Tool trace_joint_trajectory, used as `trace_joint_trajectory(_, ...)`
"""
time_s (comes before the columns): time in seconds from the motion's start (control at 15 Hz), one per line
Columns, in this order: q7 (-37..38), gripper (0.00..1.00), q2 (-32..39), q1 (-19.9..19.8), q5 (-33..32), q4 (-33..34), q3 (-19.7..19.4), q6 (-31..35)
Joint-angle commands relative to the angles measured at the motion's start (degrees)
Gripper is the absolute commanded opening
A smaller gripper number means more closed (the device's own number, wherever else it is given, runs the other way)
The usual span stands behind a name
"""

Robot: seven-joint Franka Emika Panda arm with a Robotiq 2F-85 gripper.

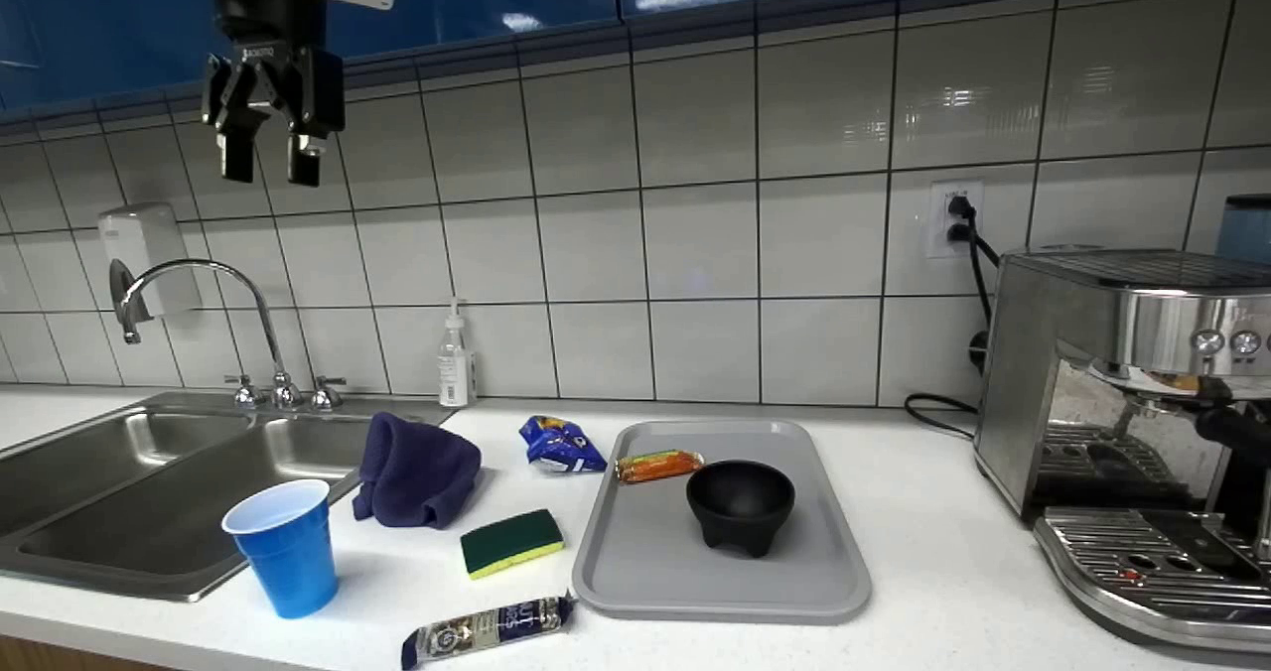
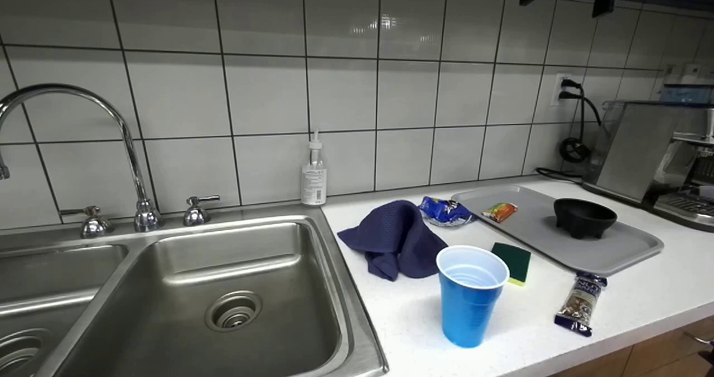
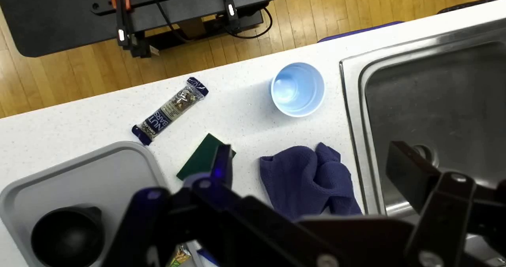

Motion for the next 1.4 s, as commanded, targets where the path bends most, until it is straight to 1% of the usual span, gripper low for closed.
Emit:
trace_joint_trajectory(0.0,-0.1,1.00,-0.9,-0.6,0.1,-0.8,0.8,0.8)
trace_joint_trajectory(0.4,-0.4,1.00,-2.4,-0.3,0.0,-4.3,1.3,1.5)
trace_joint_trajectory(0.6,0.0,1.00,-3.2,-0.7,-0.8,-7.2,1.7,3.4)
trace_joint_trajectory(0.87,1.1,1.00,-3.5,-1.4,-1.6,-11.3,1.6,9.0)
trace_joint_trajectory(1.33,1.4,1.00,-2.0,-3.5,-7.4,-17.9,1.1,18.6)
